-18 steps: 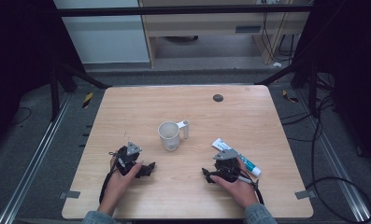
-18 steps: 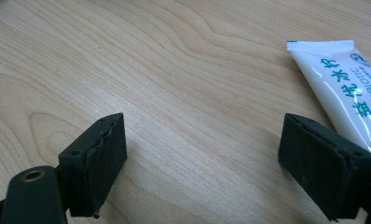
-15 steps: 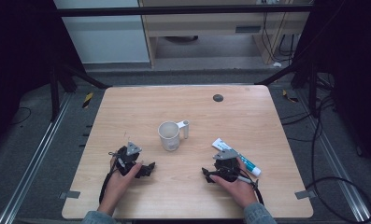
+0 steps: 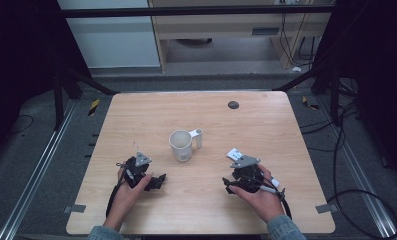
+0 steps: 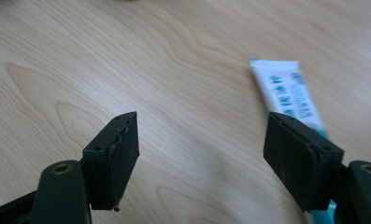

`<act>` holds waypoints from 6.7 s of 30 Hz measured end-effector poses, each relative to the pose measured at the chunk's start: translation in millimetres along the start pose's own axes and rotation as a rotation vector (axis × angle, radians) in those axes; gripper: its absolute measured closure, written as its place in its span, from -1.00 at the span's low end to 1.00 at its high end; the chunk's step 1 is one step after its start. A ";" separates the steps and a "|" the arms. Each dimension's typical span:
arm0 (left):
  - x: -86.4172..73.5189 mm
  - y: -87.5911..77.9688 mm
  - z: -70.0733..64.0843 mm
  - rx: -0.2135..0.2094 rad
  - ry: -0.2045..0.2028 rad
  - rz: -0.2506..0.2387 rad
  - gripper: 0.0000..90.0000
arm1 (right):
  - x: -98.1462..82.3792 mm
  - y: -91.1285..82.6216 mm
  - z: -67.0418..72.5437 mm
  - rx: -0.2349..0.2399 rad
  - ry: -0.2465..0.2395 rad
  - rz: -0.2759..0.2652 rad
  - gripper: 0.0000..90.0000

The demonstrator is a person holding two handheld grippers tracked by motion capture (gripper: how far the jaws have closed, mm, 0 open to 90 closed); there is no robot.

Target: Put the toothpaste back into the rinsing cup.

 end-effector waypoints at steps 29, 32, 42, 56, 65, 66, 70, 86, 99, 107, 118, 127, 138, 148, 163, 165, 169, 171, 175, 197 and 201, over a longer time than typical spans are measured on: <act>-1.6 -1.6 -0.1 0.020 -0.021 -0.006 -1.00 | 21.8 -7.0 -82.2 0.005 -0.042 0.203 0.18; -1.7 -1.7 0.0 0.017 -0.020 -0.006 -1.00 | 22.8 -1.4 -80.6 0.008 -0.044 0.220 0.20; -1.8 -1.9 0.0 0.015 -0.016 -0.006 -1.00 | 14.3 20.2 -78.3 0.024 -0.052 0.302 0.21; -2.0 -2.0 0.0 0.011 -0.014 -0.005 -1.00 | 12.6 32.8 -68.6 0.046 -0.064 0.345 -0.01; -2.1 -2.1 0.1 0.008 -0.011 -0.005 -1.00 | 9.5 38.9 -64.3 0.073 -0.083 0.381 0.13; -2.1 -2.2 0.1 0.007 -0.010 -0.004 -1.00 | 7.9 40.7 -64.1 0.072 -0.089 0.388 0.14; -2.2 -2.2 0.1 0.007 -0.010 -0.004 -1.00 | 5.6 43.2 -63.6 0.062 -0.094 0.399 0.13; -2.0 -2.1 0.3 0.005 -0.008 -0.004 -1.00 | -1.1 57.2 -66.2 0.057 -0.093 0.434 0.15; -2.0 -2.1 0.3 0.004 -0.007 -0.004 -1.00 | -3.1 59.8 -66.6 0.059 -0.103 0.439 0.16; -1.9 -2.0 0.4 0.003 -0.005 -0.003 -1.00 | -3.1 60.5 -66.7 0.068 -0.088 0.452 0.16; -1.8 -2.0 0.6 0.002 -0.003 -0.003 -1.00 | -3.2 60.7 -67.7 0.094 -0.073 0.460 0.19; -1.7 -1.9 0.7 0.001 -0.002 -0.004 -1.00 | -2.9 60.7 -68.1 0.092 -0.074 0.461 0.26; -1.7 -1.9 0.8 0.000 -0.001 -0.003 -1.00 | -2.0 59.3 -69.5 0.078 -0.083 0.466 0.47; -1.6 -1.9 0.8 0.000 -0.001 -0.003 -1.00 | 0.7 54.9 -71.9 0.080 -0.060 0.456 0.70; -1.6 -1.9 0.8 0.000 -0.001 -0.003 -1.00 | 7.8 42.8 -74.3 0.084 -0.018 0.442 0.75; -1.7 -1.9 0.8 0.000 0.000 -0.003 -1.00 | 11.5 39.3 -76.4 0.084 -0.010 0.423 0.75; -1.7 -1.9 0.8 0.000 -0.001 -0.003 -1.00 | 19.5 31.1 -79.1 0.093 0.022 0.383 0.75; -1.6 -1.9 0.8 0.000 0.000 -0.003 -1.00 | 22.7 28.1 -80.0 0.091 0.032 0.363 0.75; -1.6 -1.9 0.8 0.000 0.000 -0.003 -1.00 | 32.0 21.7 -81.2 0.096 0.044 0.313 0.75; -1.6 -1.9 1.1 0.001 0.000 -0.001 -1.00 | 96.4 -3.0 -52.0 0.140 0.128 0.058 0.75; -1.4 -1.7 1.2 0.003 -0.002 -0.001 -1.00 | 107.1 -6.7 -45.6 0.145 0.142 0.003 0.75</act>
Point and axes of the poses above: each handheld gripper's, and its own axes: y roughly forward along the jaws, x roughly out of its top, z roughly to its left, the point moved 8 cm from there along y, roughly forward along the jaws, and after that the axes turned 13 degrees about -x, right-handed, at the moved point
